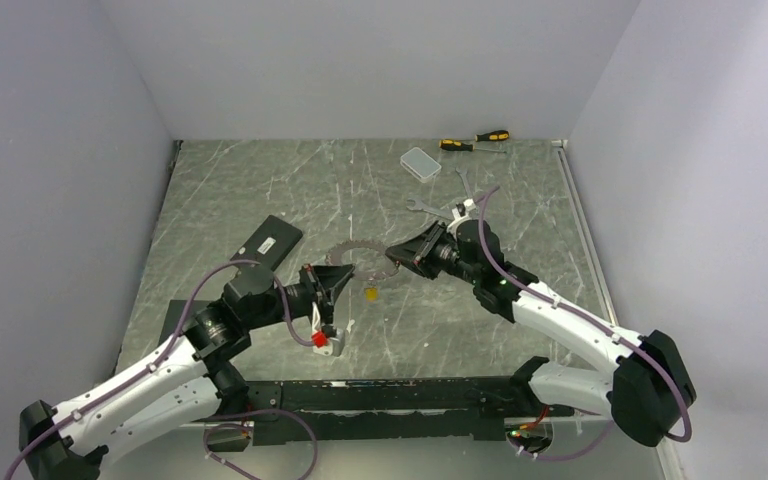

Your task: Put the keys on the keyring

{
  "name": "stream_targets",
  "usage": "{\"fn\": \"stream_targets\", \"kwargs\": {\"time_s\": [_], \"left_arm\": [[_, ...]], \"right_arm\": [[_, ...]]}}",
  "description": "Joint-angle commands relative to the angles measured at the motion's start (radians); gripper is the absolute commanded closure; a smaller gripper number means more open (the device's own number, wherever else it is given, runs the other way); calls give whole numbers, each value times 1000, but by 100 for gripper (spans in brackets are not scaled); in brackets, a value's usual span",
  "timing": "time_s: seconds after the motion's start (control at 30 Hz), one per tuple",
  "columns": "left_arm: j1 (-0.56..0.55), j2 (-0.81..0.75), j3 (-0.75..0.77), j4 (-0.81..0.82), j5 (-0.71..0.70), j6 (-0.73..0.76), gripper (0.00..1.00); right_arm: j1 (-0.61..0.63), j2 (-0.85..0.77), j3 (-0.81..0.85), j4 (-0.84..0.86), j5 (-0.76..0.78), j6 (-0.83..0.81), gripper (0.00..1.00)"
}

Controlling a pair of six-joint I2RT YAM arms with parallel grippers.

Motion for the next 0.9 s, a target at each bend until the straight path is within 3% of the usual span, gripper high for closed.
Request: {"fn": "stream_targets", "kwargs": {"time_s": [0.0,0.07,0.1,0.2,0.3,0.43,0.47,0.5,0.6,0.73,0.87], "left_arm": [[-12,-56,-19,51,-7,-6,100],[-13,-72,-24,36,-13,-10,100],[-14,-79,-24,1,-15,-11,94],[-14,-105,-21,-77,-13,-26,63],[-15,-159,-32,-151,0,-70,49],[-14,-219,2,-384,68,-128,36],[-14,-224,14,-446,76,-142,26],[-14,-228,25,-497,81,-157,5],[-14,-254,28,-563,77,-211,1],[-14,-314,9,-530,54,-306,1],[-14,-328,17,-532,24,-365,1]], "right_arm": [[-2,-8,84,20,33,-143,91],[-3,-7,86,36,37,-188,98],[-2,-7,87,39,38,-211,100],[-2,-11,86,59,40,-266,100],[1,-19,75,99,42,-316,100],[33,-41,94,47,103,-398,100],[51,-47,98,32,125,-424,100],[73,-55,98,17,151,-449,100],[164,-101,66,-4,244,-516,100],[268,-173,-82,58,352,-541,100],[305,-166,-261,242,361,-479,100]]}}
